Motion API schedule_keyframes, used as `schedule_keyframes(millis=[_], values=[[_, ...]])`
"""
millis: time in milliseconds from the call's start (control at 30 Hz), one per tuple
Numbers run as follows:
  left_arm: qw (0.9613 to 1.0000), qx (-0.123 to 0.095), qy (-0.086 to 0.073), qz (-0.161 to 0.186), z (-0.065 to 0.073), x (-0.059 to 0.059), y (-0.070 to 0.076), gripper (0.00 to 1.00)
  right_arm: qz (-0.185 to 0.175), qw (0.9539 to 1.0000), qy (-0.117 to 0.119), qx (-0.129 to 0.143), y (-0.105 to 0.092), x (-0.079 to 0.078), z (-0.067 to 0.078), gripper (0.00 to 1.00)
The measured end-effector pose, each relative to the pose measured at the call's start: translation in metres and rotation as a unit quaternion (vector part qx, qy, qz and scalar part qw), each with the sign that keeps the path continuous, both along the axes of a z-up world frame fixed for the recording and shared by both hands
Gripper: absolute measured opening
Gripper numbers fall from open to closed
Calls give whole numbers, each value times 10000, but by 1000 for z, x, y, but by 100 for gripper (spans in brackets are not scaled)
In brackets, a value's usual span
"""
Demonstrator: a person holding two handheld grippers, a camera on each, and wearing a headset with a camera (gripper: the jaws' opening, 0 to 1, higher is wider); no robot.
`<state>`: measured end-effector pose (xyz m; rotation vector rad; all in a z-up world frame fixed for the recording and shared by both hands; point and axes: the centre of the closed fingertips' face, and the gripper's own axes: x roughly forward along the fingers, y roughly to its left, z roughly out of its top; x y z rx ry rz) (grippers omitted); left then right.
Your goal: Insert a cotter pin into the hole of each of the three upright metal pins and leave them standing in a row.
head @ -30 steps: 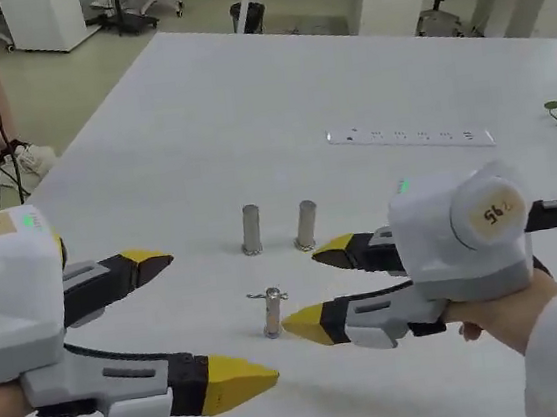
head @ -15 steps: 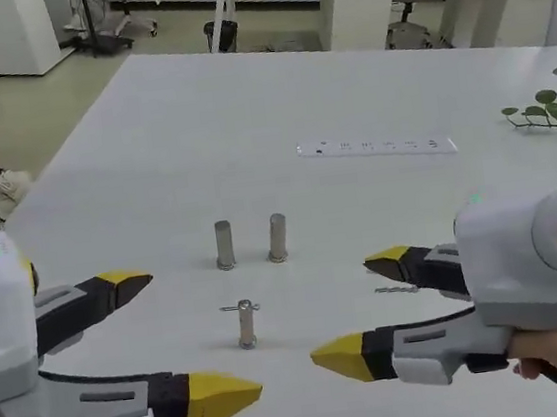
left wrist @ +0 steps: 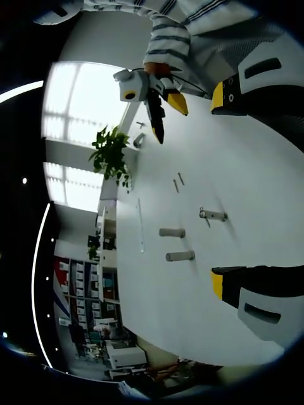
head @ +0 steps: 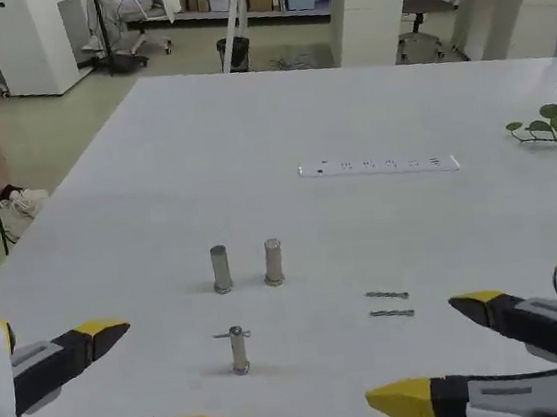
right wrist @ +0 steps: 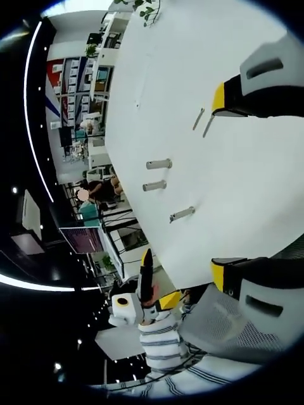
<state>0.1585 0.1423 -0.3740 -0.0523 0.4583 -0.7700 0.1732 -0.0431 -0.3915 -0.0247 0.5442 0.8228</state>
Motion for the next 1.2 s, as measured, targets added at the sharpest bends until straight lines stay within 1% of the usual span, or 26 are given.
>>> schedule_keyframes(millis=[67,100,167,200,233,333,400,433,500,600,633,700,800,833,900,967,1000,1067,1200], values=[[10000,-26,43,46,1,1,1,99,-103,9999,86,81,-6,-3,-3,92],[10000,-16,49,65,1,2,1,99,-123,9998,92,80,-8,-4,-4,93],[9999,23,90,134,-1,5,2,99,-257,9997,10,52,-15,-5,-4,92],[9997,29,155,187,-3,7,3,99,-302,9995,17,61,-18,-6,-4,92],[9996,23,187,216,-3,10,4,99,-395,9991,75,113,-22,-7,-5,93],[9993,25,158,326,-2,16,6,99,-533,9983,114,213,-28,-6,-6,93],[9989,-22,138,448,0,24,7,99,-595,9978,173,240,-32,-6,-7,93],[9987,-24,119,503,1,28,8,99,-651,9973,208,258,-34,-6,-8,94],[9985,3,99,531,2,33,8,99,-757,9964,210,318,-38,-4,-6,94],[9983,10,50,576,5,43,7,99,-972,9931,196,632,-43,1,0,96],[9982,6,40,595,6,46,6,99,-991,9927,190,662,-44,2,1,96],[9980,30,-17,632,8,53,6,99,-994,9926,191,668,-45,3,2,96],[9976,44,-61,685,10,65,7,99,-951,9937,212,562,-46,3,0,96],[9976,44,-63,681,10,67,7,99,-948,9938,209,548,-46,3,0,96],[9980,-6,-15,624,10,74,5,99,-965,9936,223,551,-48,5,-1,96],[9979,-17,-34,643,11,81,4,99,-989,9931,256,584,-50,7,-1,96],[9979,-12,-35,649,11,83,4,99,-1002,9928,268,592,-51,8,-2,96],[9978,34,-39,666,10,91,4,99,-1024,9926,314,580,-54,9,-4,95],[9978,207,-22,625,6,107,3,99,-1056,9921,359,570,-60,10,-7,94]])
